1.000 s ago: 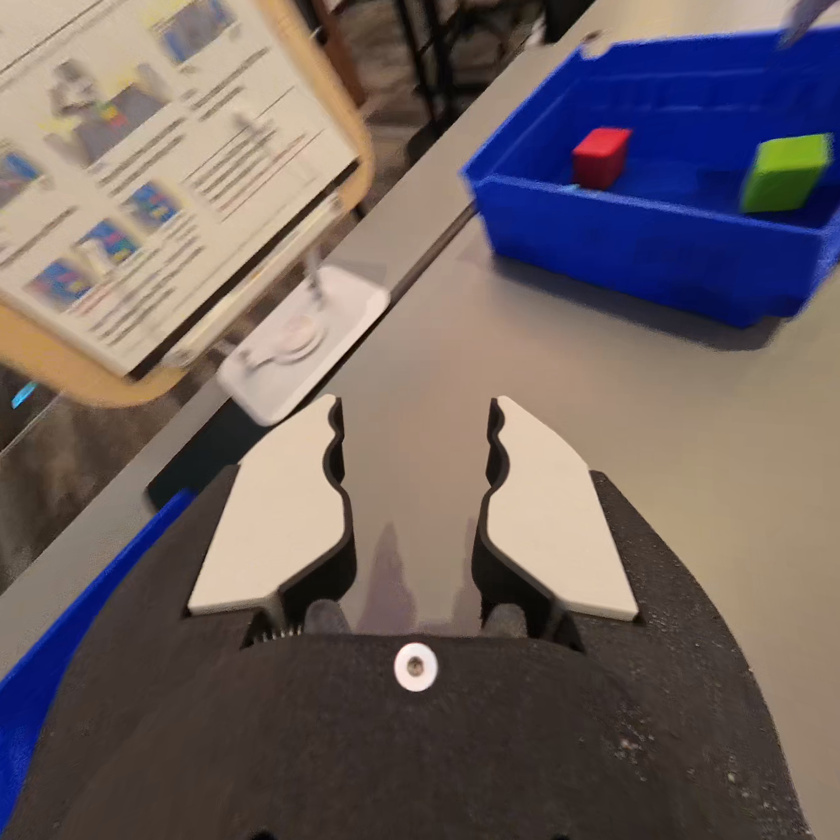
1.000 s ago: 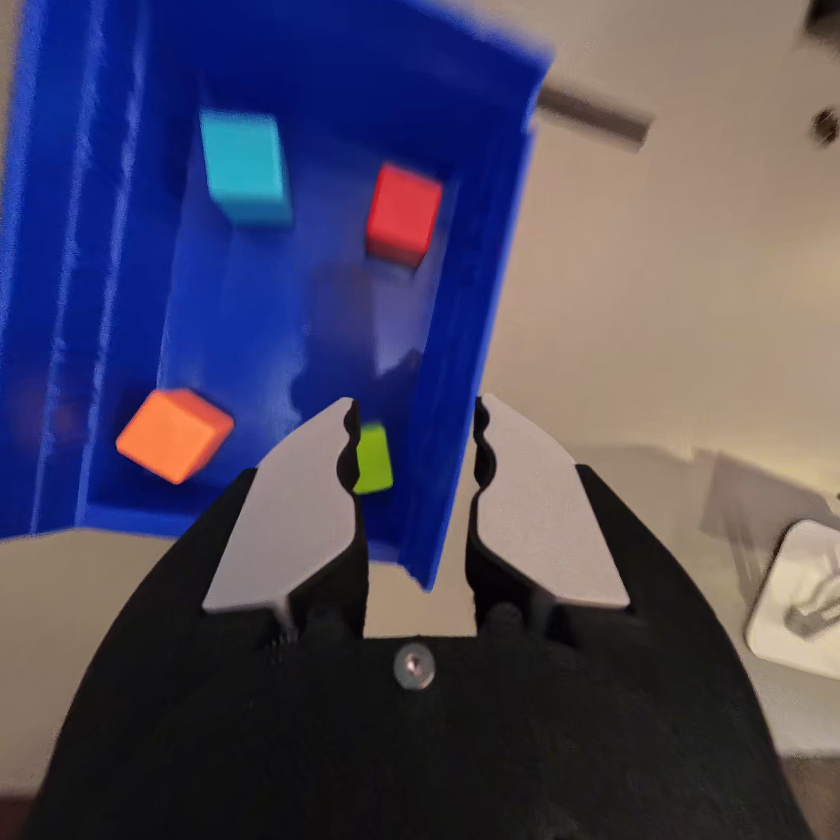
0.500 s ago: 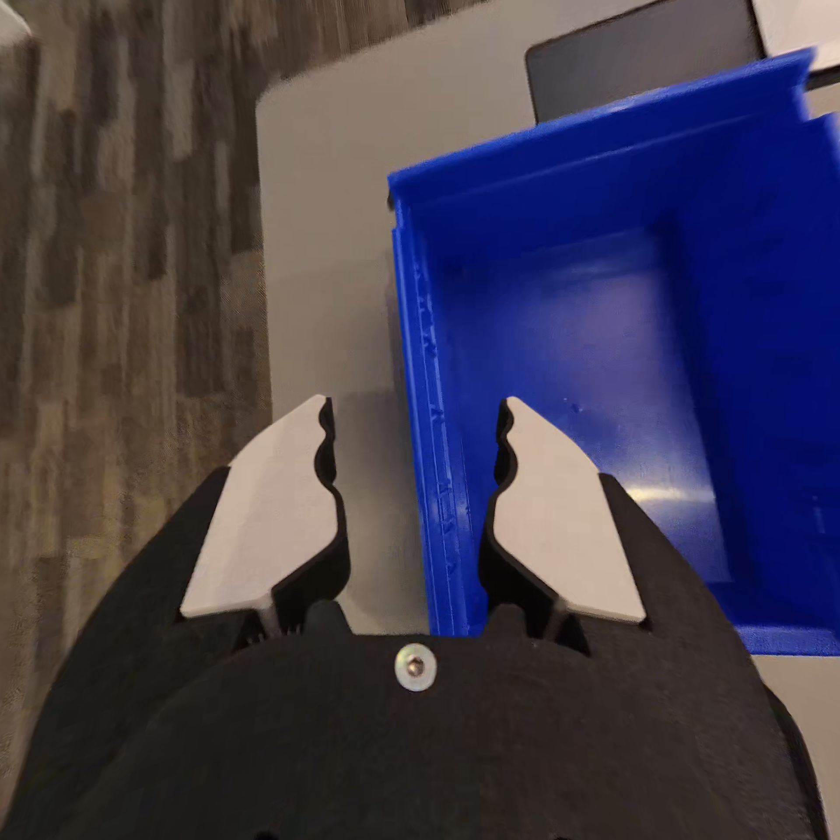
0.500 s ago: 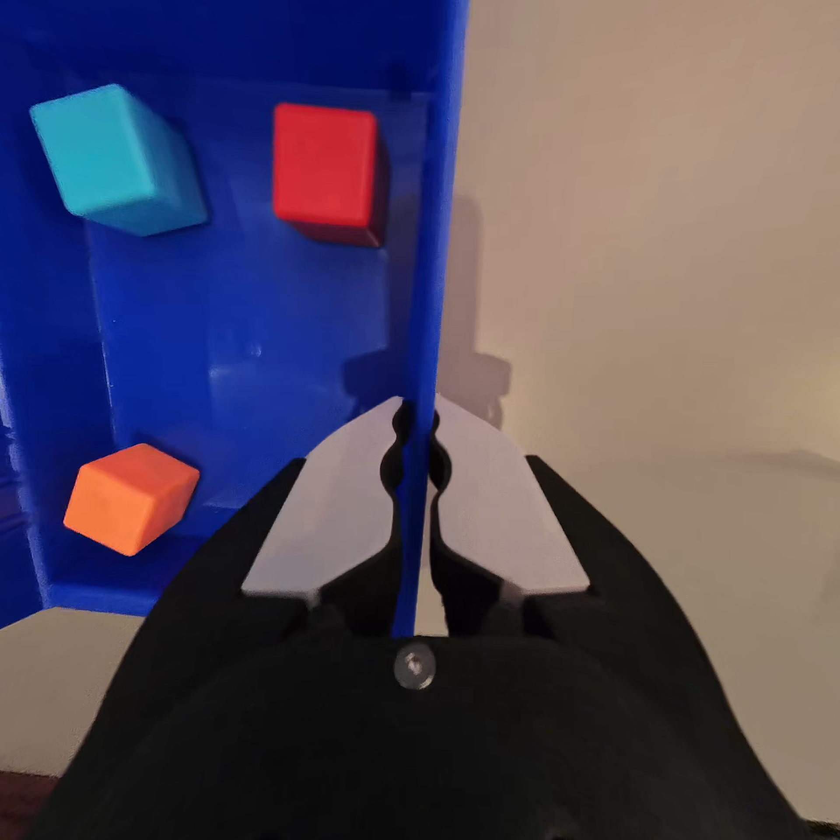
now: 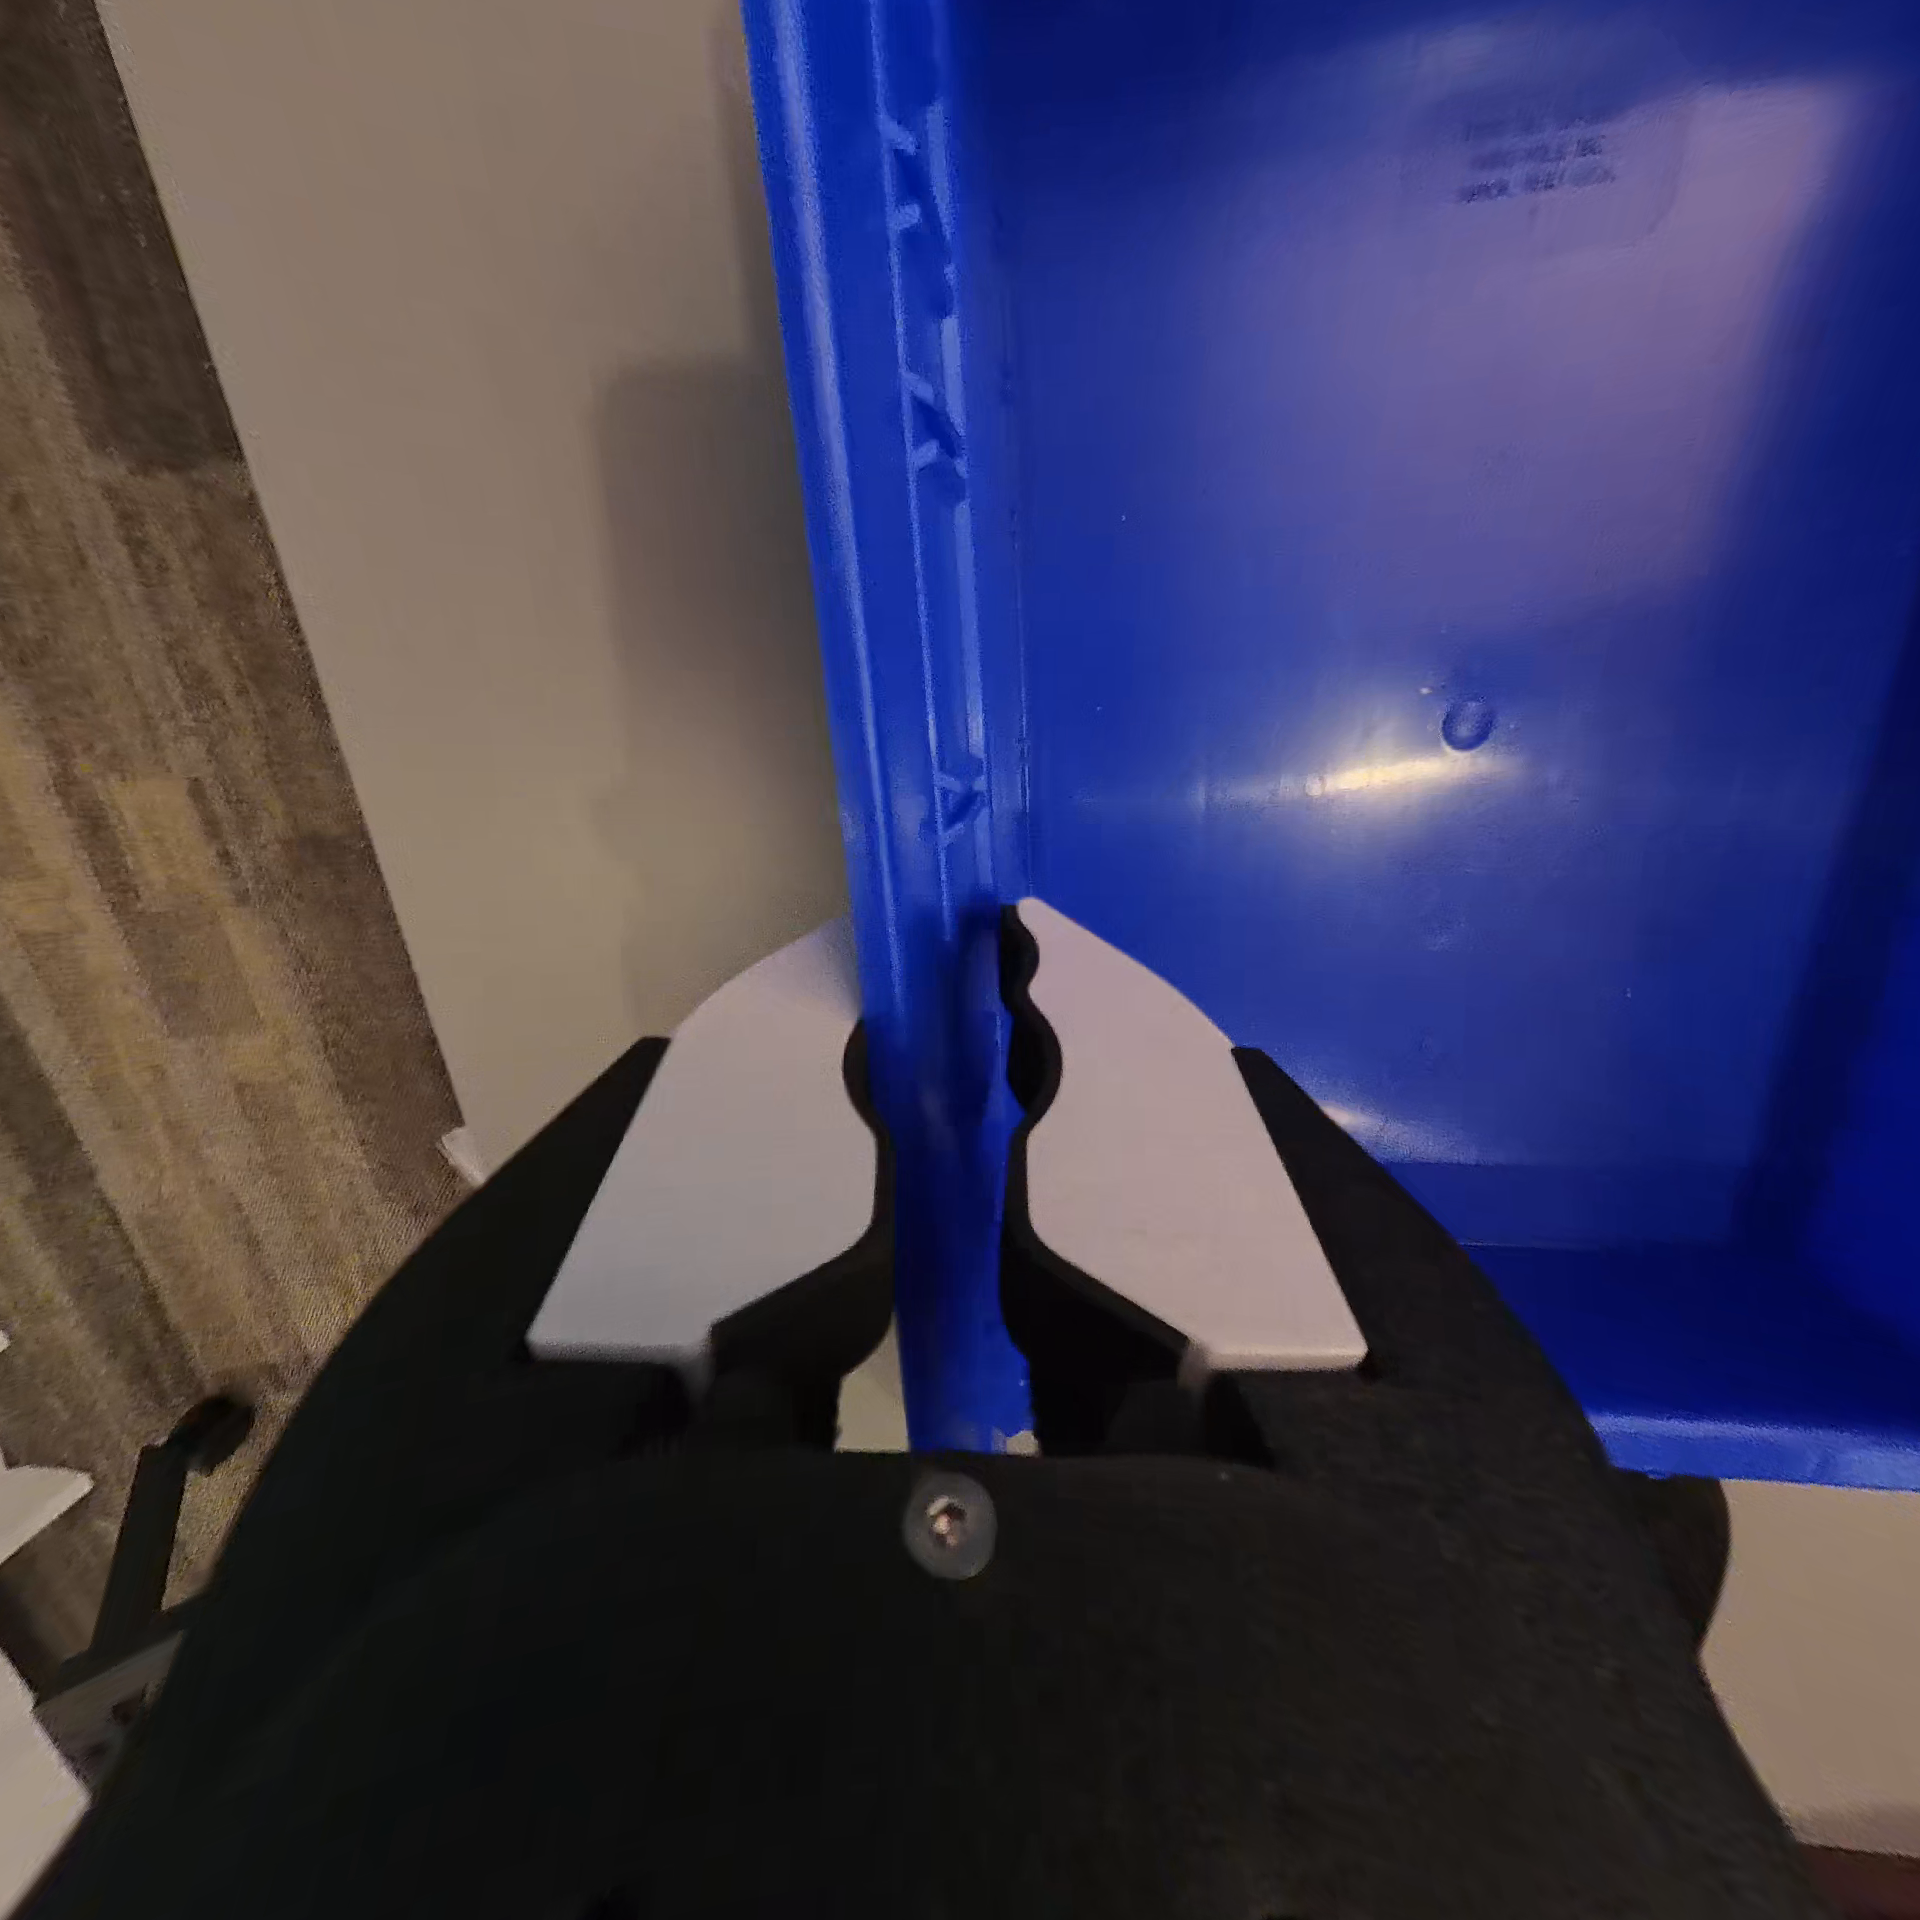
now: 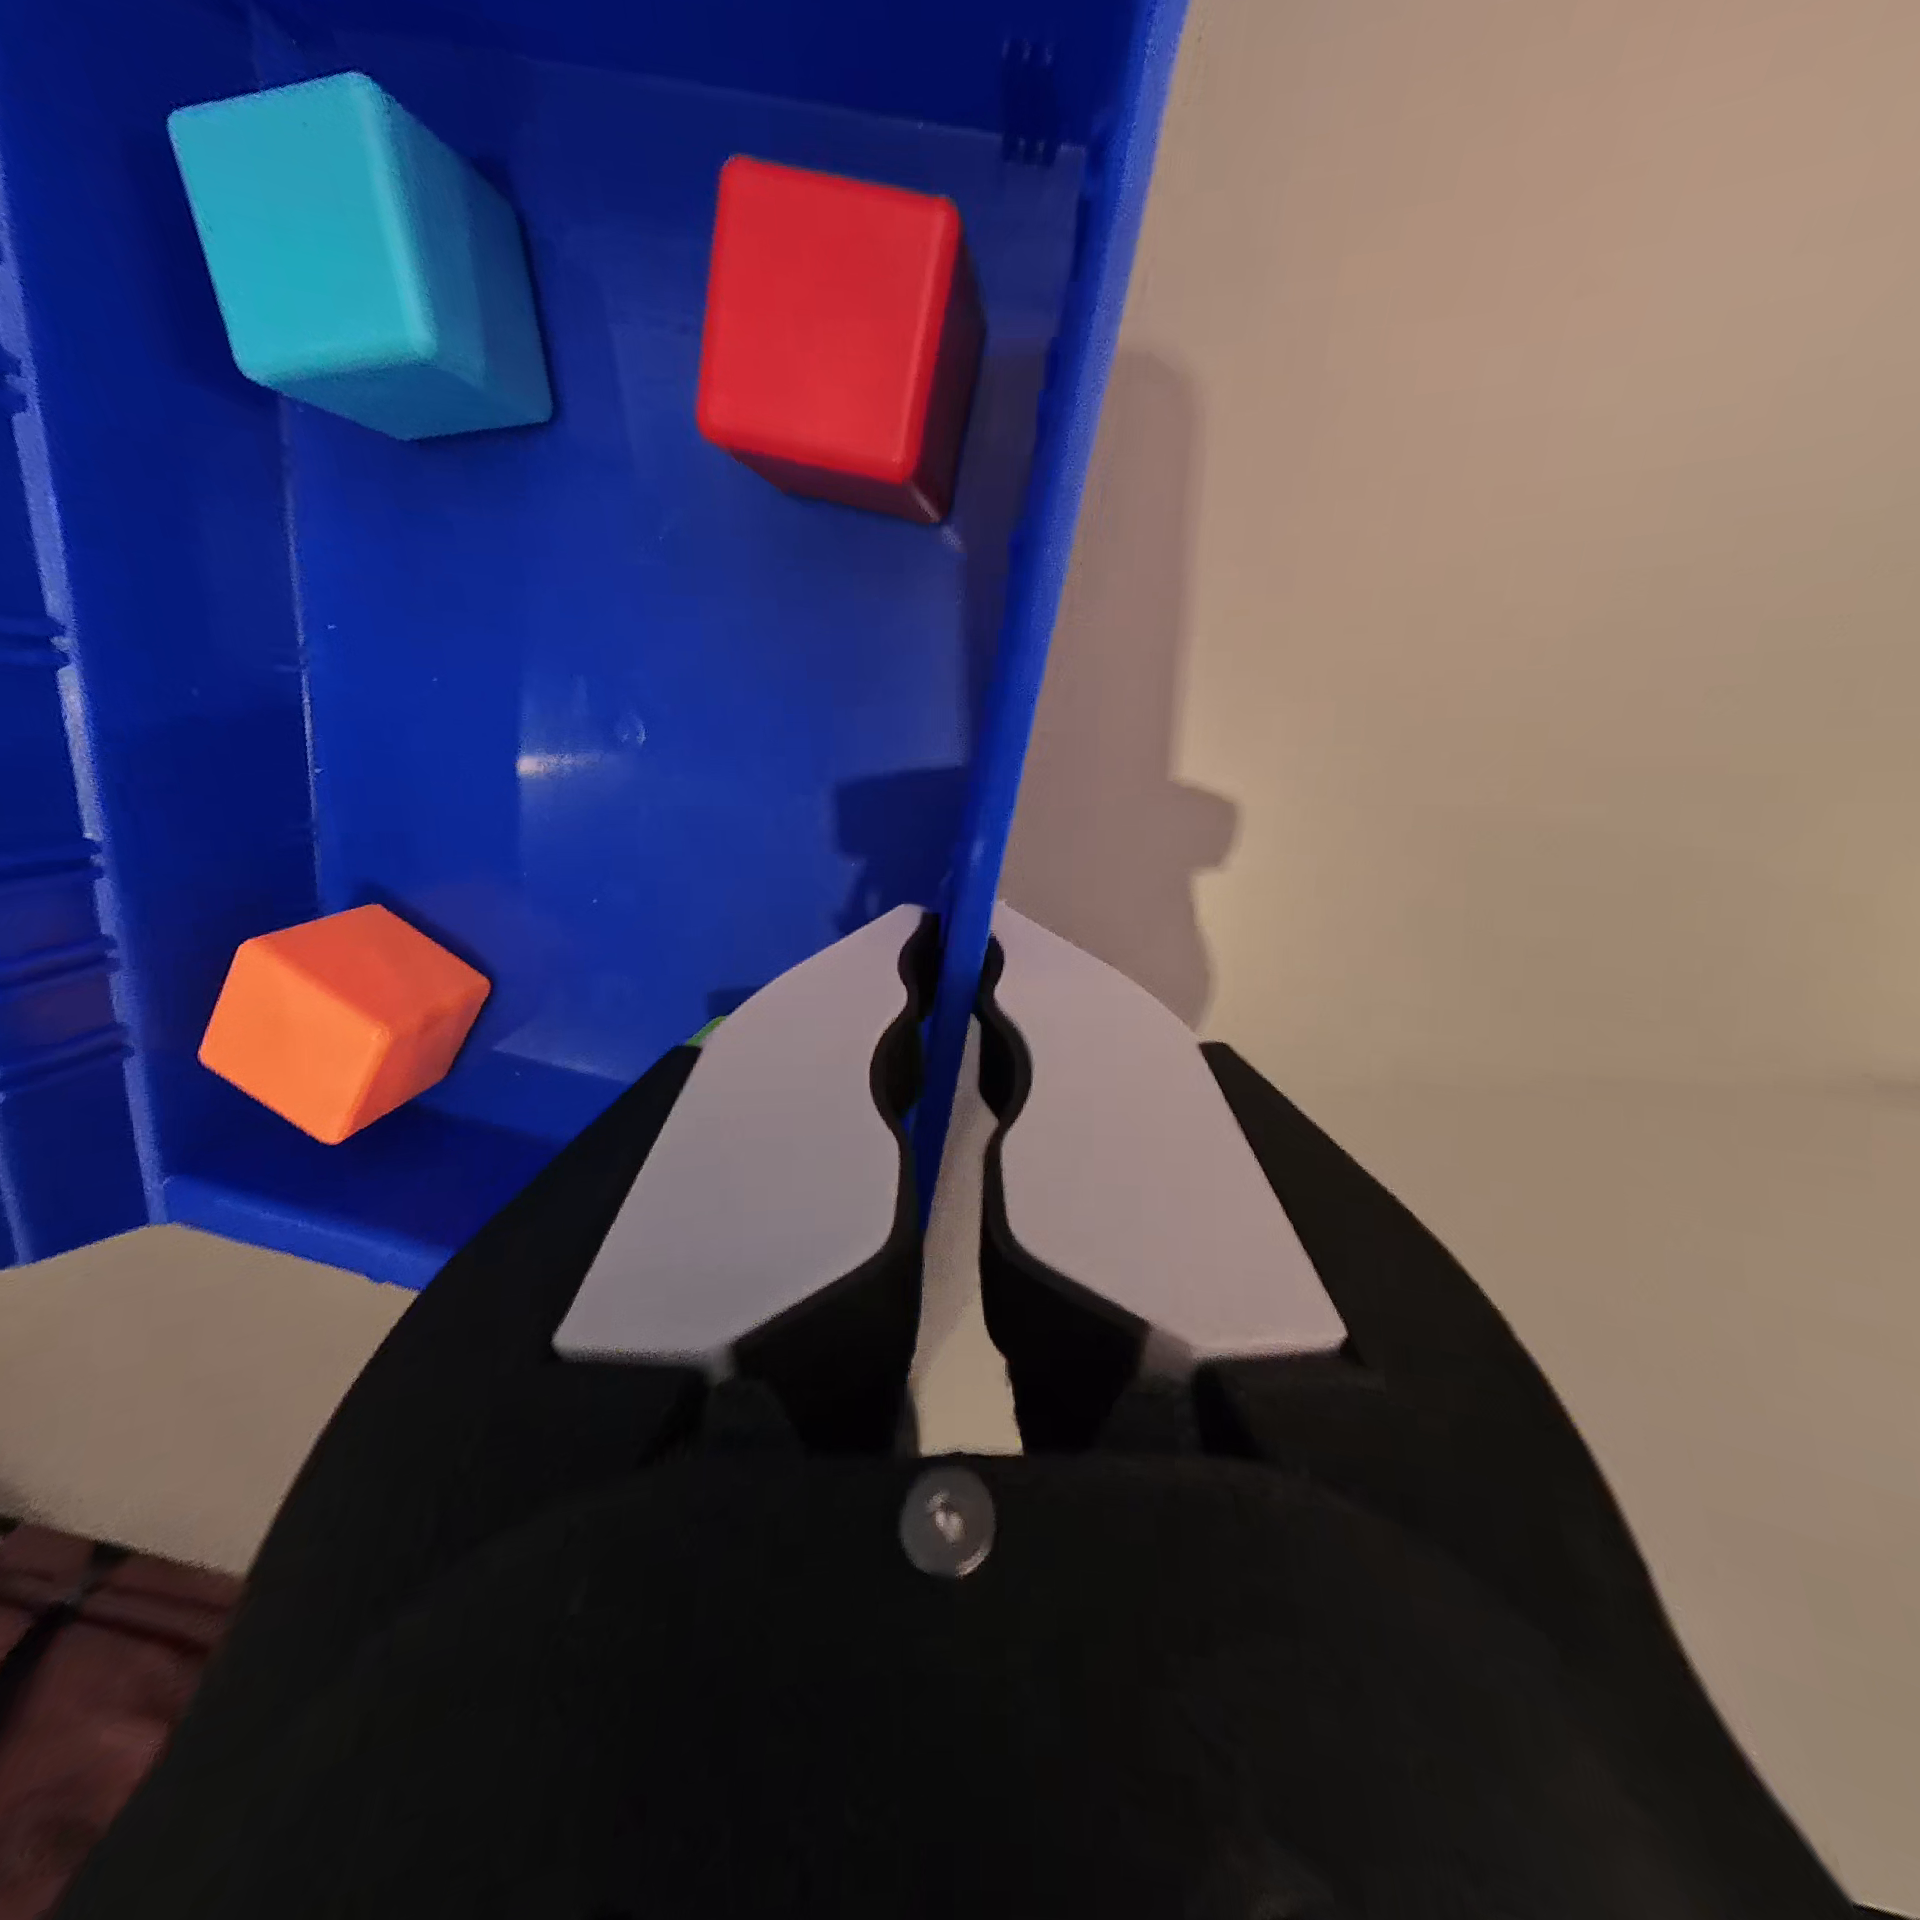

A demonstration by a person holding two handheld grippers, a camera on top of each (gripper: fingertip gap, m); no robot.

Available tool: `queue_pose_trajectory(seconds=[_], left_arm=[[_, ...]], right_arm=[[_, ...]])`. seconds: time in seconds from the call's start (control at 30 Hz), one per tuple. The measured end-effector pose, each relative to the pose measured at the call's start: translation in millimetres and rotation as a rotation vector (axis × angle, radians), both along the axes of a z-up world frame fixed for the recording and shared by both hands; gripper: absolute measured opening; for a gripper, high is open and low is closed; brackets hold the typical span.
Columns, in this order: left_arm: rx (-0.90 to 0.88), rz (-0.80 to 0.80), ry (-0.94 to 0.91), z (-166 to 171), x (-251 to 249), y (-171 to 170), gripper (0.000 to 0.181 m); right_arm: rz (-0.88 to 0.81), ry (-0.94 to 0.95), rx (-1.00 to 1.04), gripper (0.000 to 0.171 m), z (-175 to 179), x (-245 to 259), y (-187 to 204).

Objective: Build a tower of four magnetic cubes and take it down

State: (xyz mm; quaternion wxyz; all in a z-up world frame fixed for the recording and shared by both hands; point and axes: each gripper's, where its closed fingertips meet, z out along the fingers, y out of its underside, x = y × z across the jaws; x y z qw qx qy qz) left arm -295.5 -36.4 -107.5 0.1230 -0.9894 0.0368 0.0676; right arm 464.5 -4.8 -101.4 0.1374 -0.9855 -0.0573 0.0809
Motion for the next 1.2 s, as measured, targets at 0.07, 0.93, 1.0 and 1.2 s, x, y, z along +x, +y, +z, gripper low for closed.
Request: queue_pose_trajectory(seconds=[0.07, 0.93, 1.0, 1.2], left_arm=[[-0.021, 0.012, 0.026, 0, 3, -1, 0.018], [-0.048, -0.301, 0.187, -4, 186, 1, 0.034], [-0.046, -0.304, 0.2, -4, 187, 1, 0.034], [-0.018, -0.344, 0.15, -4, 204, 5, 0.032]], right_arm=[[0.024, 0.024, -0.02, 0.007, 0, -15, -1], [0.276, -0.103, -0.072, 0.022, -5, -155, -8], [0.258, -0.107, -0.088, 0.022, -12, -155, -3], [0.216, -0.197, -0.136, 0.019, -24, -139, -3]])
